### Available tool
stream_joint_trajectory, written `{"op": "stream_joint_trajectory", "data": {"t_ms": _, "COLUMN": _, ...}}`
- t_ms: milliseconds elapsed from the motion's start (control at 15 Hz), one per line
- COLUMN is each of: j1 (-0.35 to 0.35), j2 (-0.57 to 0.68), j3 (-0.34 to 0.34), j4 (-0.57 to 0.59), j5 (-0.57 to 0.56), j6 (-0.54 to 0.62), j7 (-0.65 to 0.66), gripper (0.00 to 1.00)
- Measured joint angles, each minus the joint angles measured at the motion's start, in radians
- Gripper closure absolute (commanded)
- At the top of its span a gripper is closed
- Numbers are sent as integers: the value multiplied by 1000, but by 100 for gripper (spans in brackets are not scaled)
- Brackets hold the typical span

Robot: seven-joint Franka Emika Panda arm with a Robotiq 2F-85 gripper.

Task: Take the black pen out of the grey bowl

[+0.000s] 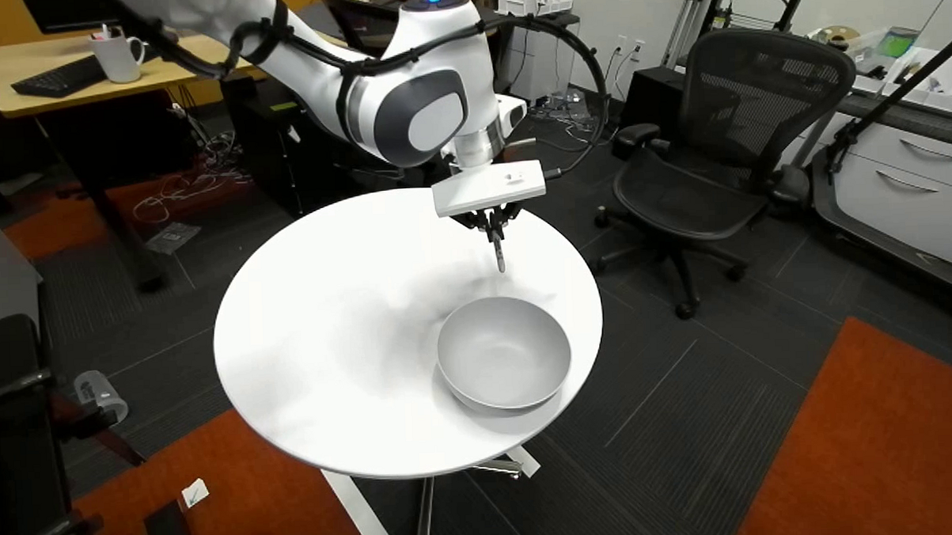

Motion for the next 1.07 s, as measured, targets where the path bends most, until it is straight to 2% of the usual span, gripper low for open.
{"op": "stream_joint_trajectory", "data": {"t_ms": 133, "j1": -3, "j2": 26, "j3": 3, "j4": 26, "j5": 3, "j6": -2, "j7": -6, "gripper": 96}}
{"op": "stream_joint_trajectory", "data": {"t_ms": 200, "j1": -4, "j2": 35, "j3": 5, "j4": 34, "j5": 6, "j6": -3, "j7": -6, "gripper": 91}}
{"op": "stream_joint_trajectory", "data": {"t_ms": 267, "j1": -5, "j2": 40, "j3": 6, "j4": 38, "j5": 7, "j6": -3, "j7": -6, "gripper": 60}}
{"op": "stream_joint_trajectory", "data": {"t_ms": 333, "j1": -5, "j2": 44, "j3": 7, "j4": 39, "j5": 7, "j6": -3, "j7": -7, "gripper": 59}}
{"op": "stream_joint_trajectory", "data": {"t_ms": 867, "j1": -5, "j2": 30, "j3": 7, "j4": 37, "j5": 7, "j6": -4, "j7": -4, "gripper": 1}}
{"op": "stream_joint_trajectory", "data": {"t_ms": 1067, "j1": -5, "j2": 0, "j3": 7, "j4": 23, "j5": 7, "j6": -3, "j7": -2, "gripper": 0}}
